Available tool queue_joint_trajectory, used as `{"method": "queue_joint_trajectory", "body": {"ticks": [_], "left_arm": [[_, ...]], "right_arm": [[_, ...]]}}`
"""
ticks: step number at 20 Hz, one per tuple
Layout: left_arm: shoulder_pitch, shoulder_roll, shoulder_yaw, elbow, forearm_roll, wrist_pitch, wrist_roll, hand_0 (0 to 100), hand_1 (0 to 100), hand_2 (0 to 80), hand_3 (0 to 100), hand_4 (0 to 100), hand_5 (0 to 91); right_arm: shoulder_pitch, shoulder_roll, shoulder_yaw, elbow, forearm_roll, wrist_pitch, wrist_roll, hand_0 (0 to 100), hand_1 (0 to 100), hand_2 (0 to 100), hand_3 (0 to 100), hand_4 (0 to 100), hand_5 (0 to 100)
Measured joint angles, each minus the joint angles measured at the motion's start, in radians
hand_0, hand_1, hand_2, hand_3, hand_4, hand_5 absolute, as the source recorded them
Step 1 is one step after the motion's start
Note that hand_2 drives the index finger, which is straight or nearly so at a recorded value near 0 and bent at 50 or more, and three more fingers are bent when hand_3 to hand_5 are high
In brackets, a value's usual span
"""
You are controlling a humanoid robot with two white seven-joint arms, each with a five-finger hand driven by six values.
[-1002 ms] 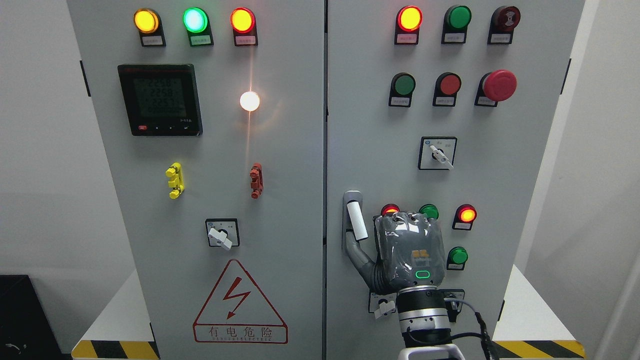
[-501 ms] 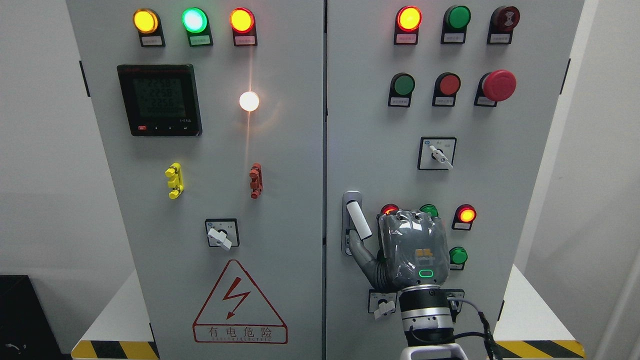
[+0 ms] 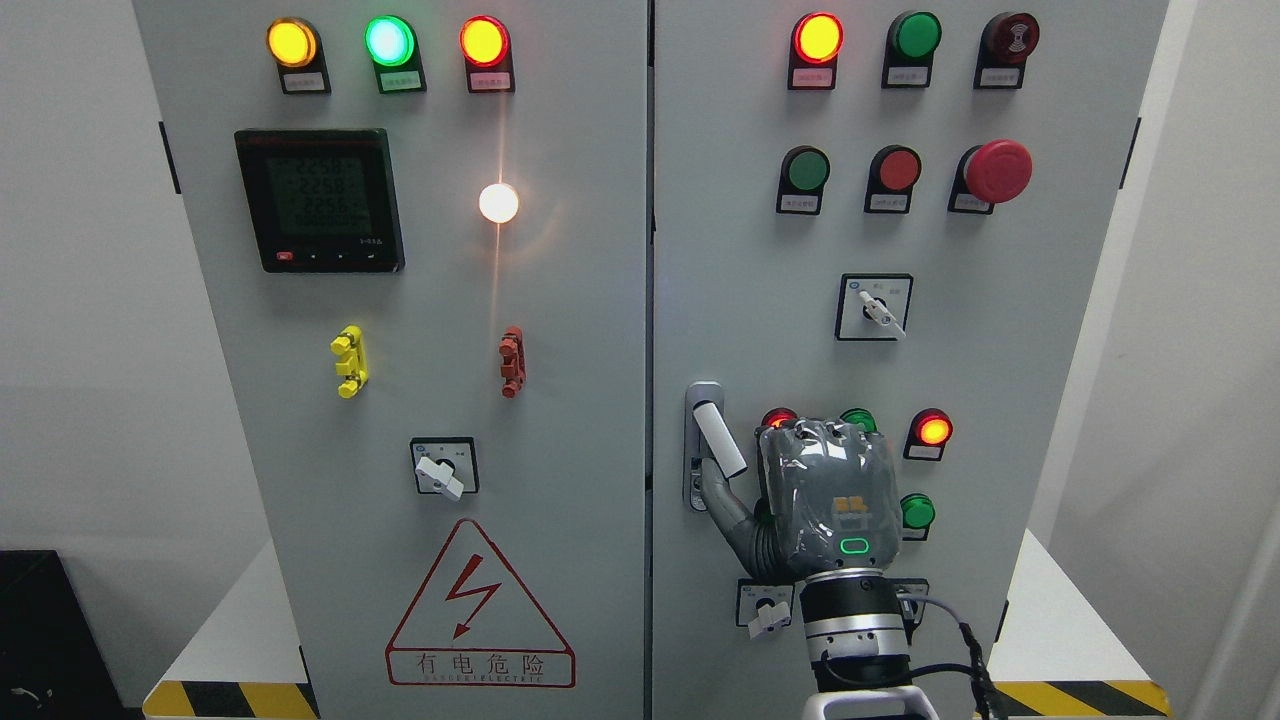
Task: Release door handle
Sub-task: 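Turn the gripped handle sideways with the right hand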
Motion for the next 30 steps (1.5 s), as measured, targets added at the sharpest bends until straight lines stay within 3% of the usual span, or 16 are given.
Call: {"method": "queue_joint_trajectory", "body": {"ticks": [30], "left_arm": [[0.0,0.0,0.0,0.0,0.0,0.0,0.0,12,56,0.0,0,0,0.0]], "right_arm": [[-0.001,-0.002,-0.006,-0.01,0.006,0.014,0.009,48,35,95,100,100,100]]}}
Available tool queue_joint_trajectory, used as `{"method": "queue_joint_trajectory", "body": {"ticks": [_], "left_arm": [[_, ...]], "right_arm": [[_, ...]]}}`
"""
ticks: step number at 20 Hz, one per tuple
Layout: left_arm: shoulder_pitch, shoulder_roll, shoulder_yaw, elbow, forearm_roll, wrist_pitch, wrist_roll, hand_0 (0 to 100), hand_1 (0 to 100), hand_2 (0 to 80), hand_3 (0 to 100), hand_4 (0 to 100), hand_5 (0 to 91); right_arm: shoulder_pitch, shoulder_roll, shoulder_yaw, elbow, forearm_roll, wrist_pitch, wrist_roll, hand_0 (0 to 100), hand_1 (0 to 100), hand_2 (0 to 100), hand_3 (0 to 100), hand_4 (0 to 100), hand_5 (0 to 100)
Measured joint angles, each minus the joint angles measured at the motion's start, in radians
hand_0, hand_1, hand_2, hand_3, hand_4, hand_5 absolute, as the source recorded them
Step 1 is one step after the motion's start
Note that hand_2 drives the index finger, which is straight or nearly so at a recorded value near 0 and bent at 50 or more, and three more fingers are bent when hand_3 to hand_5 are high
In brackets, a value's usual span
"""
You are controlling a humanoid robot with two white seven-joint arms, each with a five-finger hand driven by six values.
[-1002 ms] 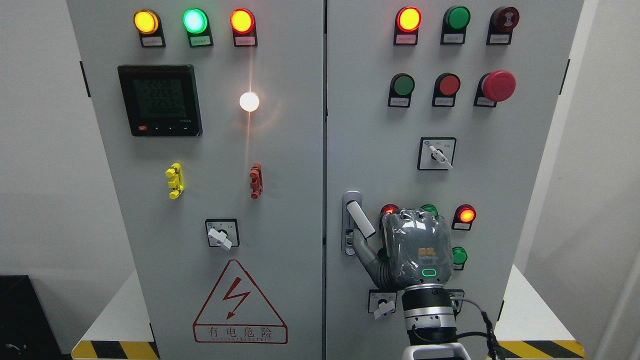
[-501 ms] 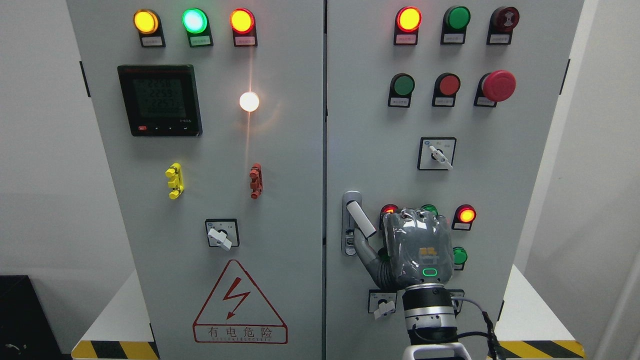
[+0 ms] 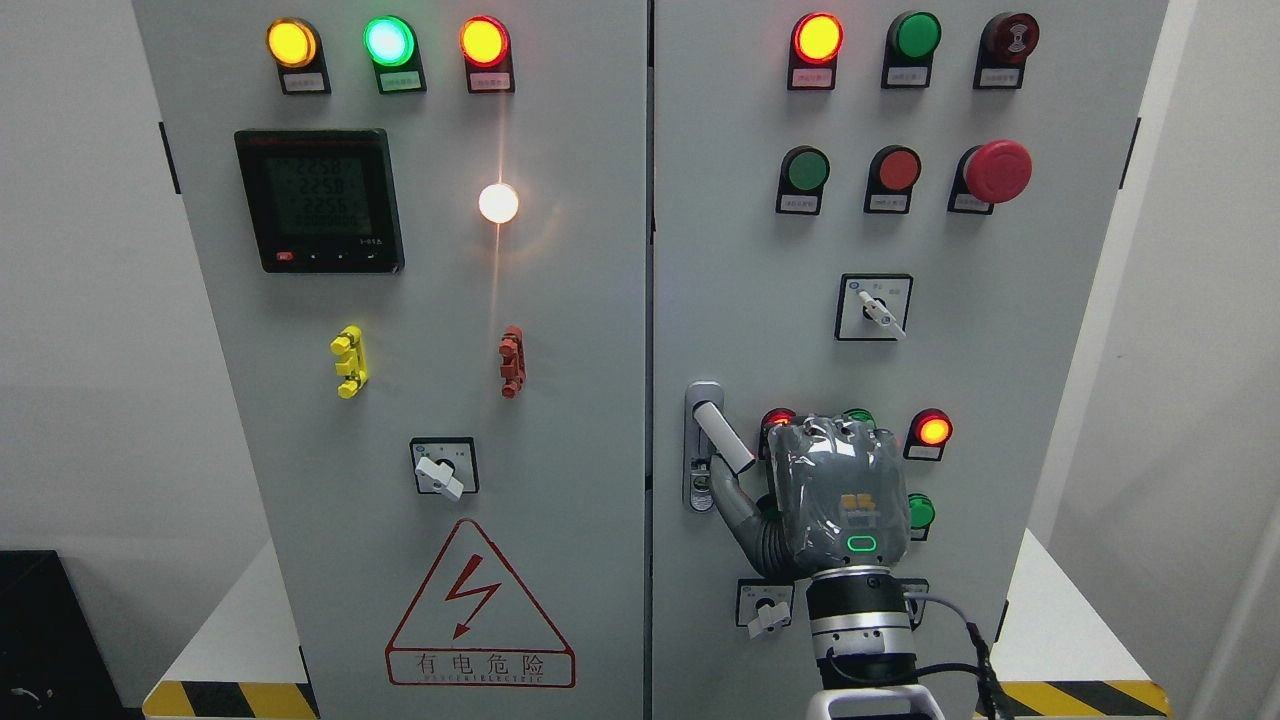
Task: Release door handle
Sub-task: 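Turn the gripped handle sideways with the right hand, then keep rotating the handle to horizontal with the right hand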
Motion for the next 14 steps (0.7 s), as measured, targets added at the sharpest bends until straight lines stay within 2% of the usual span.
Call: {"method": "queue_joint_trajectory", "body": {"ticks": [14], "left_arm": [[0.0,0.0,0.0,0.0,0.0,0.0,0.0,12,56,0.0,0,0,0.0]], "right_arm": [[-0.003,-0.001,-0.008,-0.002,-0.001,0.001,-0.003,49,34,95,100,100,100]]}}
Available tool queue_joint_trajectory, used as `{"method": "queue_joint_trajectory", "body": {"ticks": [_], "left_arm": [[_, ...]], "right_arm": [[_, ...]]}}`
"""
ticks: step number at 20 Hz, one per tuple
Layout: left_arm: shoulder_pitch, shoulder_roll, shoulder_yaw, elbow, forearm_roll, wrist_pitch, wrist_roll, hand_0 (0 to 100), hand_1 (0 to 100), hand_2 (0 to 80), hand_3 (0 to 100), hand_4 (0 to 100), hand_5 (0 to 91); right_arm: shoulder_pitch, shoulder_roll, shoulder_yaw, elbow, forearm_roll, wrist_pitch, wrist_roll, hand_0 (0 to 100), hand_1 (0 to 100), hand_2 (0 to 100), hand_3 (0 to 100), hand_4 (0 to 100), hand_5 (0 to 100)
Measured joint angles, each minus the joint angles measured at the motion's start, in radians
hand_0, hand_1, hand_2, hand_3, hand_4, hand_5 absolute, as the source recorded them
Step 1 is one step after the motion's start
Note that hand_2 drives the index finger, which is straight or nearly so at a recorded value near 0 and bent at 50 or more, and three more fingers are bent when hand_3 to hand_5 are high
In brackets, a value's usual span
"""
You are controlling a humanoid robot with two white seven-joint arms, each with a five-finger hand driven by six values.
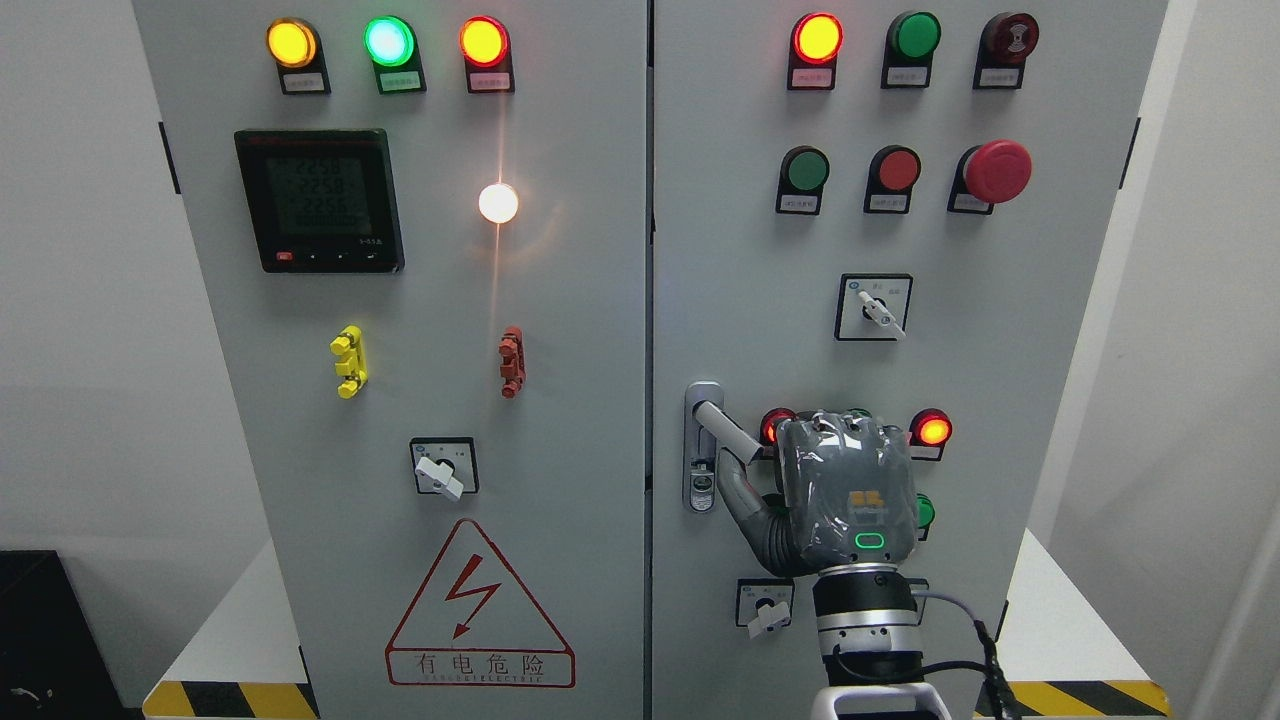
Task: Release door handle
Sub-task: 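Keep rotating the handle to horizontal with the right hand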
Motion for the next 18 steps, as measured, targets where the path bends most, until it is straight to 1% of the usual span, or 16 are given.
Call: {"method": "queue_joint_trajectory", "body": {"ticks": [18], "left_arm": [[0.0,0.0,0.0,0.0,0.0,0.0,0.0,12,56,0.0,0,0,0.0]], "right_arm": [[-0.013,0.001,-0.007,0.0,0.0,-0.001,-0.001,49,33,95,100,100,100]]}}
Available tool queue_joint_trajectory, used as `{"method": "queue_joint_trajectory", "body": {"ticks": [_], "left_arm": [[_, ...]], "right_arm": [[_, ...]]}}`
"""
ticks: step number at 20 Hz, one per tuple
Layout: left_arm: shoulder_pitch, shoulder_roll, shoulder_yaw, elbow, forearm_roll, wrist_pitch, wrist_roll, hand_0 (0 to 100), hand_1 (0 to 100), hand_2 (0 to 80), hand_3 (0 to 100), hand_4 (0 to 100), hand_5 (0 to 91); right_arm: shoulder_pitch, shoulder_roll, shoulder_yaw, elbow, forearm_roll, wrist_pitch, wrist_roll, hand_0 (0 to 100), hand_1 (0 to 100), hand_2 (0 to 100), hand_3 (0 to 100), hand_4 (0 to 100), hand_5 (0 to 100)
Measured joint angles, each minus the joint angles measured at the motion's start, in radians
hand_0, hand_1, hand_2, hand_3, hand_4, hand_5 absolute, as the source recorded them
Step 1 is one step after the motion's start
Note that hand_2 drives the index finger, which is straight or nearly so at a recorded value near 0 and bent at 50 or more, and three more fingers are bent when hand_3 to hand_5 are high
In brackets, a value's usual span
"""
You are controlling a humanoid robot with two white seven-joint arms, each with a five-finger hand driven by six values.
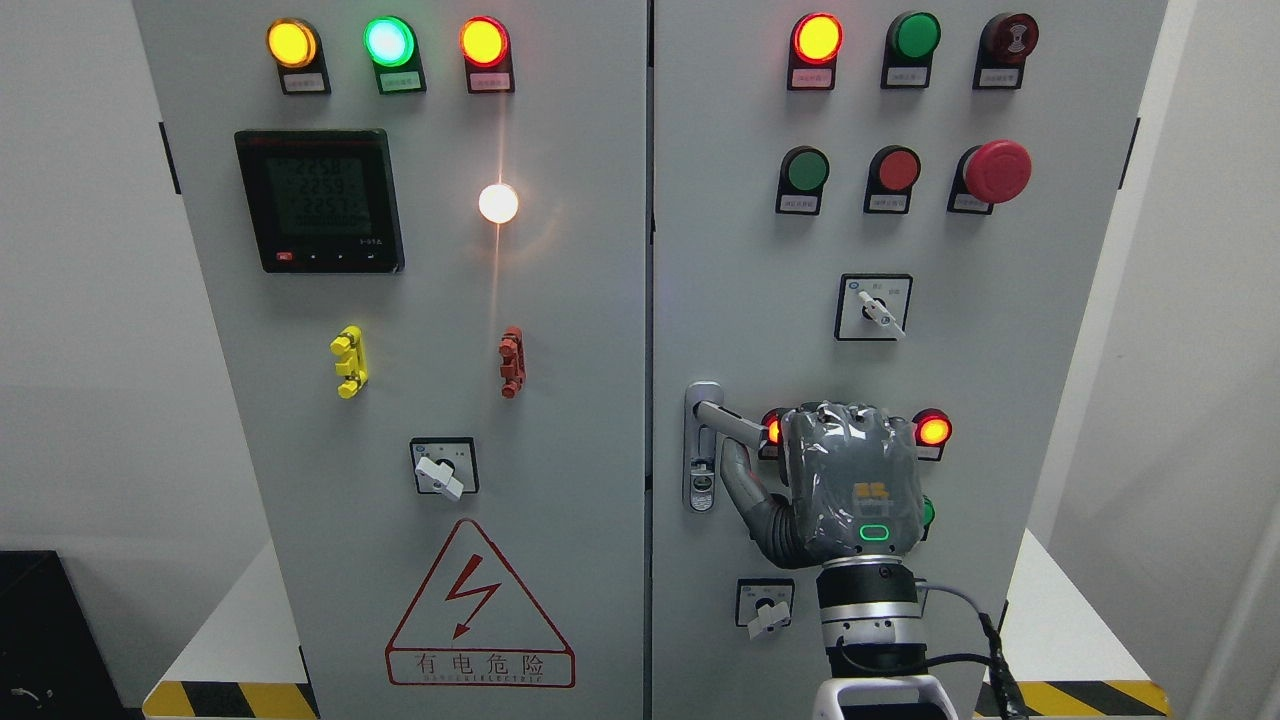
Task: Release door handle
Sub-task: 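Keep rotating the handle to horizontal with the right hand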
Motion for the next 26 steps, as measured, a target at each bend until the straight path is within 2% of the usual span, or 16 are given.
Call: {"method": "queue_joint_trajectory", "body": {"ticks": [26], "left_arm": [[0.0,0.0,0.0,0.0,0.0,0.0,0.0,12,56,0.0,0,0,0.0]], "right_arm": [[-0.002,0.0,-0.007,0.0,0.0,0.0,0.001,49,32,95,100,100,100]]}}
